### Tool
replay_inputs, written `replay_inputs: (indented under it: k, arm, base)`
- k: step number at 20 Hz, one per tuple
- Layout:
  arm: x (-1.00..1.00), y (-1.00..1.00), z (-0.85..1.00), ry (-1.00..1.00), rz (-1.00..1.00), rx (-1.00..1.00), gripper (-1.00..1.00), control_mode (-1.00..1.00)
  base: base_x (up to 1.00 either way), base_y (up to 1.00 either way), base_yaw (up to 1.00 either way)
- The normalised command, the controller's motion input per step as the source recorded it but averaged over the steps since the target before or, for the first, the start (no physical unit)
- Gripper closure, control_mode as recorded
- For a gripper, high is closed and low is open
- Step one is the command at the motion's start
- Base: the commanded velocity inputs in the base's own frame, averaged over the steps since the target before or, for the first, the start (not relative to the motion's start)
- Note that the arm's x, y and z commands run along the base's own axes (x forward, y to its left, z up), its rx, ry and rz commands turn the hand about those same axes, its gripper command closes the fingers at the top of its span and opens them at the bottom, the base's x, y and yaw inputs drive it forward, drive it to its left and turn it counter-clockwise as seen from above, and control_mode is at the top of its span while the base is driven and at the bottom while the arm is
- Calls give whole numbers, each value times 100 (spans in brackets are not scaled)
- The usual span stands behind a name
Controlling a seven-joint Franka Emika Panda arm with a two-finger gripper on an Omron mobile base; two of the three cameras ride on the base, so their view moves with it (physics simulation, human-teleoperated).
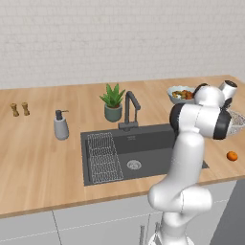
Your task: Put the colander in the sink, put the tangerine in the colander, and turn on the sink faucet and pour water over the colander.
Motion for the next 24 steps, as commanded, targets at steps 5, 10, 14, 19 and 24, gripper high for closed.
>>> replay_inputs:
  k: [5,10,14,19,24]
  arm:
    - [-29,59,50,0,25,0,100,-100]
    - [-41,62,17,0,36,-3,100,-100]
    - [-29,73,0,0,52,-5,100,-100]
    - [-43,55,0,-3,59,-4,100,-100]
    - [-36,41,0,0,69,0,100,-100]
  base:
    - [0,0,0]
    - [0,0,0]
    - [0,0,0]
    - [0,0,0]
    - [0,0,0]
